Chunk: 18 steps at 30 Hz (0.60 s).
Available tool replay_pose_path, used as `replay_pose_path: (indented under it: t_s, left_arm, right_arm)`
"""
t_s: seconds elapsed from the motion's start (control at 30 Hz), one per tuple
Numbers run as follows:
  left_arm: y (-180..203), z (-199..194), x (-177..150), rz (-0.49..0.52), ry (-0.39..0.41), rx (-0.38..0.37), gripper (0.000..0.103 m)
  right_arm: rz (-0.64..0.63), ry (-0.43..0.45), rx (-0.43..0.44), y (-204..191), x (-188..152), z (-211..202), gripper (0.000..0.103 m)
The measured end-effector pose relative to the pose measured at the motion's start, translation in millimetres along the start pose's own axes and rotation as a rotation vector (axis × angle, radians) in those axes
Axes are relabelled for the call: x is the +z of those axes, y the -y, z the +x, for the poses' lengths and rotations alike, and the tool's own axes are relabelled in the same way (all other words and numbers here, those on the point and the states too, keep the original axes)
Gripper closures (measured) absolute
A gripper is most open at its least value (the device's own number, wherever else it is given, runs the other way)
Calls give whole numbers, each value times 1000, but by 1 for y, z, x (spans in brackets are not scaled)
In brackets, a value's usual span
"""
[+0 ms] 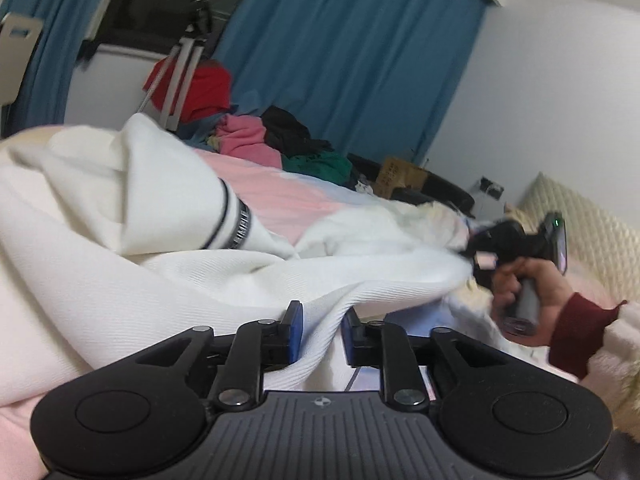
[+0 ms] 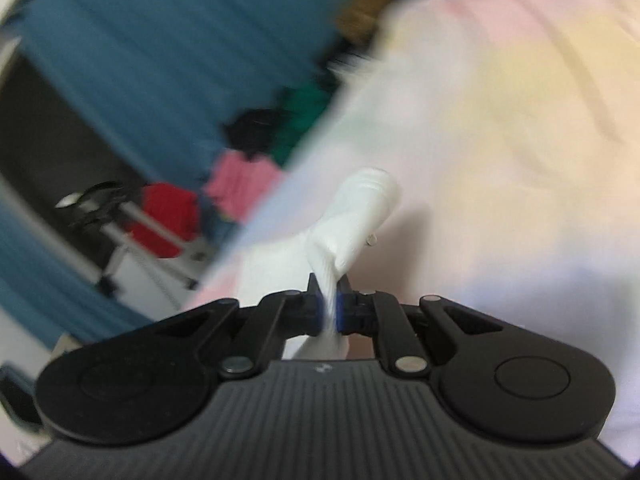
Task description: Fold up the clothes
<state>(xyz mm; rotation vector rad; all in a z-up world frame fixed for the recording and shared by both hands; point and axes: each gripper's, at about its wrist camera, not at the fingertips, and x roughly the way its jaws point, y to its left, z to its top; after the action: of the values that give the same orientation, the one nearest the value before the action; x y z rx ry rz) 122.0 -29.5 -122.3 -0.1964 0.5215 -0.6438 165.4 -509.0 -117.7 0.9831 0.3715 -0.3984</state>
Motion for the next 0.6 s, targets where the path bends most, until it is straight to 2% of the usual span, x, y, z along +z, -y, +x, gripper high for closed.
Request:
replay_pose_path:
  t_s: [0.1,0.2,0.3,0.33,0.4,0.5,0.6]
  left_arm:
    - [18,5,-2,-12,-10,7,65]
    - [26,0,5,-49,0,-2,54]
    - [33,-17,8,-91,16,-18,43]
    - [32,-25,10,-111,25,-26,40]
    - [31,-37,15,-154,29,-33,26]
    - [20,-61,20,-277,36,-36,18]
    - [-6,-80,21,-443,36,44,12]
  right_arm:
    - [136,-132,-77,43,1,-6,94]
    - [103,-166,-79,45,2,-20,94]
    - [19,-10,-27,31,12,-51,94]
    - [45,46,-8,35,15,-61,95]
    - [54,80,-56,48,16,-72,95]
    - [68,131,-130,67,19,-89,95]
    - [83,182,-203,87,22,-106,95]
